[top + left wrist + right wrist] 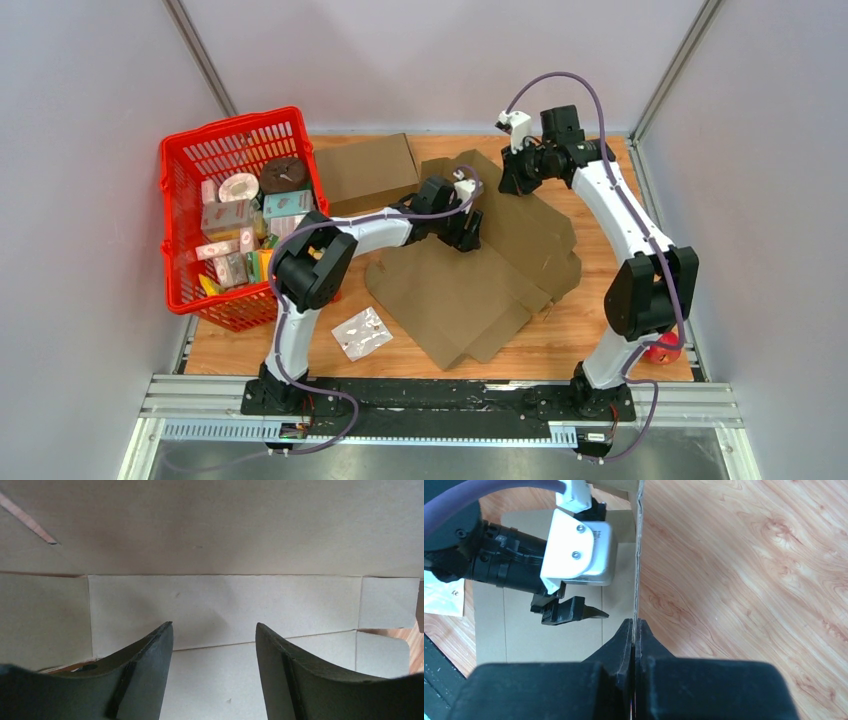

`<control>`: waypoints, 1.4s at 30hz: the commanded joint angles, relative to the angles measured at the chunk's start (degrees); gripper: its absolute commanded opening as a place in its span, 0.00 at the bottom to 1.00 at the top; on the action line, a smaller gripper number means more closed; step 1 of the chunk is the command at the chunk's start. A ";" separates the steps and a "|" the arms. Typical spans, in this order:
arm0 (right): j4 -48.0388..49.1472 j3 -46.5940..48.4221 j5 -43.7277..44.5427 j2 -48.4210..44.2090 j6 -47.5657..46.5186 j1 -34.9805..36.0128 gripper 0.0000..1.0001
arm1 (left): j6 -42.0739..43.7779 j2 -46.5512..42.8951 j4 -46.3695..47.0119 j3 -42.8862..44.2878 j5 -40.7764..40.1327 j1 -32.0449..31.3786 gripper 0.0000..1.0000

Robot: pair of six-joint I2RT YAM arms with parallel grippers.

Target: Fold the paper box

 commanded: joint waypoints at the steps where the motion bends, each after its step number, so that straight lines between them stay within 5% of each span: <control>1: 1.91 -1.83 1.42 -3.16 -1.45 0.85 0.00 | -0.80 -0.12 2.46 1.02 1.26 0.37 0.69; 10: -1.25 -2.10 6.16 -3.60 -7.59 3.48 0.00 | -0.62 -31.65 16.00 -20.94 -5.32 0.46 0.71; 13: -0.64 -3.07 8.28 -3.77 -9.18 4.53 0.00 | -2.03 -38.44 12.50 -19.48 -13.92 0.37 0.77; 16: -0.55 -3.24 8.63 -3.86 -10.67 5.06 0.00 | -0.10 -36.18 3.72 -9.65 -19.48 1.42 0.85; 24: -0.72 -3.51 7.05 -5.35 -14.72 6.47 0.00 | 9.39 -22.11 -6.21 10.03 -7.02 4.41 0.85; 28: -0.90 -3.25 6.17 -5.71 -16.39 6.47 0.00 | 11.42 -18.41 -8.44 13.23 -5.68 4.50 0.80; 37: -0.20 -3.24 4.94 -6.23 -17.62 6.56 0.00 | 13.18 -15.77 -10.02 14.02 -9.11 4.50 0.44; 42: 2.18 -3.69 8.71 -6.41 -12.46 6.56 0.14 | 12.04 -16.47 -5.02 10.44 -15.17 4.06 0.08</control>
